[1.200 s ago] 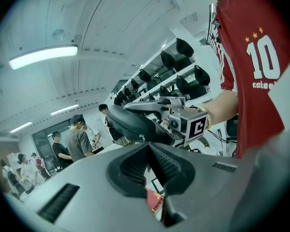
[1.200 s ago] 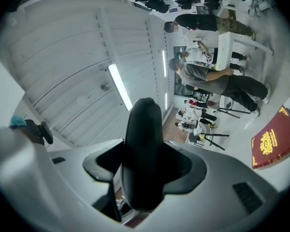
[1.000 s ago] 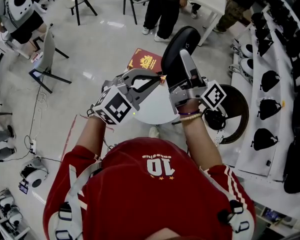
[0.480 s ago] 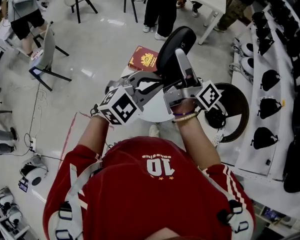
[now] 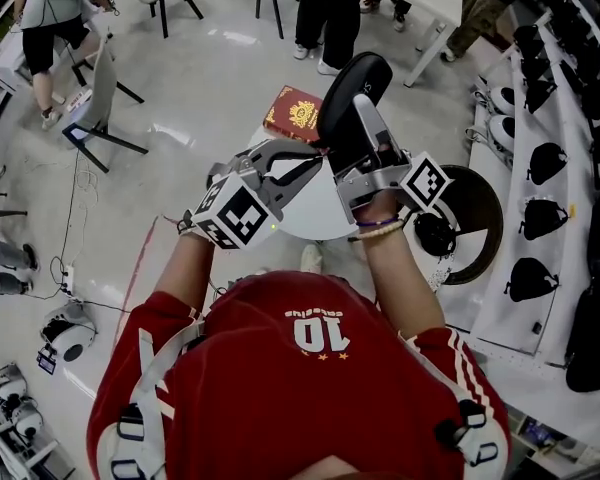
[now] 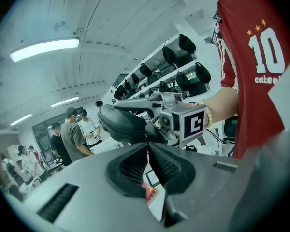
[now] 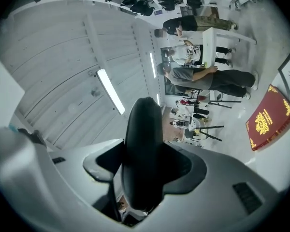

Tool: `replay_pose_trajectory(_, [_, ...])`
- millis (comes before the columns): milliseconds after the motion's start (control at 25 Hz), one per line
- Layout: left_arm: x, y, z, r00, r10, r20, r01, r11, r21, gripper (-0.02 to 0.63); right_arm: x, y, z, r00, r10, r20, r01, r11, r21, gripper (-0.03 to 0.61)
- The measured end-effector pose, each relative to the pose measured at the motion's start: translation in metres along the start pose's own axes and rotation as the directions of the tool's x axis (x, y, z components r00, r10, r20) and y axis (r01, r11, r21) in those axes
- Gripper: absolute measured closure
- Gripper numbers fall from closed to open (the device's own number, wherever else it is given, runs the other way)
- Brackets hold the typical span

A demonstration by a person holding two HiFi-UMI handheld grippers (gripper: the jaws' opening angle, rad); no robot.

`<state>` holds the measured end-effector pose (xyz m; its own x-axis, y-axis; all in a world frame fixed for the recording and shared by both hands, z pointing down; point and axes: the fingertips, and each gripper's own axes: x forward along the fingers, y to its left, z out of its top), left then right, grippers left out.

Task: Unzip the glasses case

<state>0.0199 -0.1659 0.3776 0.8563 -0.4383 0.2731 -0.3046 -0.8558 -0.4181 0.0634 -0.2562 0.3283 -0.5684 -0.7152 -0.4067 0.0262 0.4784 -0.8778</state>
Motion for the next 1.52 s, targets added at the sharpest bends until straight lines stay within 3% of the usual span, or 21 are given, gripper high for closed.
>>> replay_pose_trajectory(400, [-0.018, 0.015, -0.021, 0.999, 0.054, 0.004, -0.054, 0.995, -0.082, 0.577, -0.005, -0.054, 0.005, 0.994, -0.1, -0.046, 0.102, 0.994, 0.026, 0.311])
replay_pose_trajectory(640, [-0.023, 0.027, -0.032, 0.997, 0.08, 0.01, -0.079, 0.99, -0.118, 0.577, -0.014, -0.105, 0.0, 0.972, -0.198, -0.124, 0.206, 0.977, 0.055, 0.31])
replay_pose_trajectory(1040, [-0.03, 0.038, -0.06, 0.993, 0.11, -0.043, -0.116, 0.975, -0.19, 0.577, -0.063, -0.242, -0.041, 0.866, -0.4, -0.3, 0.441, 0.894, 0.079, 0.31])
replay_pose_trajectory(1360, [-0.027, 0.057, -0.074, 0.981, 0.181, -0.062, -0.191, 0.939, -0.284, 0.577, -0.095, -0.324, -0.07, 0.821, -0.452, -0.35, 0.526, 0.837, 0.153, 0.31])
replay_pose_trajectory(1520, [-0.025, 0.065, -0.078, 0.976, 0.204, -0.075, -0.217, 0.93, -0.296, 0.577, -0.111, -0.366, -0.084, 0.776, -0.496, -0.391, 0.585, 0.797, 0.149, 0.31])
